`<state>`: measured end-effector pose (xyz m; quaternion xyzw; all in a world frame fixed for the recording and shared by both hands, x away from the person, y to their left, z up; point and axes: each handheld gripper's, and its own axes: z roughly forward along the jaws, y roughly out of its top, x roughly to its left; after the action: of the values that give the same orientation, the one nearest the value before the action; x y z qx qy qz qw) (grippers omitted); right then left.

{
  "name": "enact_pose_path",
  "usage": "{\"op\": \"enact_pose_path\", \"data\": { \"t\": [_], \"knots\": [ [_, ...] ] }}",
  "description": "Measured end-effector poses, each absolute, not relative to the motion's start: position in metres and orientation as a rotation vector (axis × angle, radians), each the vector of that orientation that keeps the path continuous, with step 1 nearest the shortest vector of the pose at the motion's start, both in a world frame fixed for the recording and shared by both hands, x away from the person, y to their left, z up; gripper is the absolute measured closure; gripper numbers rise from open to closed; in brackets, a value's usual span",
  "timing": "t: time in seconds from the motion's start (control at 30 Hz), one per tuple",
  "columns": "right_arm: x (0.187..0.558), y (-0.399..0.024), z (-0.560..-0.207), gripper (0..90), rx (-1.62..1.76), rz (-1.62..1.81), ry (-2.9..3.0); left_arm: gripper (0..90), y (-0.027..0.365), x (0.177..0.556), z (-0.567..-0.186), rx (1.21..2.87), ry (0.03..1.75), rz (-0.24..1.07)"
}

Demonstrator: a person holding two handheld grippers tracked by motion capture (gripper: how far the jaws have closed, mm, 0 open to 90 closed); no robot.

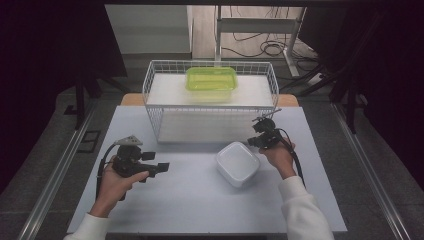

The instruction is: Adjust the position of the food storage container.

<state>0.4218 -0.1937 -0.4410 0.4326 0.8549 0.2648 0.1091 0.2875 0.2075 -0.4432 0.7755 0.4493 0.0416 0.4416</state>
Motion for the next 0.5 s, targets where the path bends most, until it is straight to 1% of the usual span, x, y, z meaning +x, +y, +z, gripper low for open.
{"op": "enact_pose_path", "data": {
  "t": [0.2, 0.5],
  "knots": [
    [0.425, -0.189, -0.448, 89.3, 1.253, 0.732, 2.525, 21.2, 0.209, 0.285, -0.448, 1.914, 1.128, 0.082],
    [0.428, -0.178, -0.455, 89.3, 1.2, 0.697, 2.559, 21.2, 0.208, 0.285, -0.449, 1.91, 1.15, 0.084]
  ]
}}
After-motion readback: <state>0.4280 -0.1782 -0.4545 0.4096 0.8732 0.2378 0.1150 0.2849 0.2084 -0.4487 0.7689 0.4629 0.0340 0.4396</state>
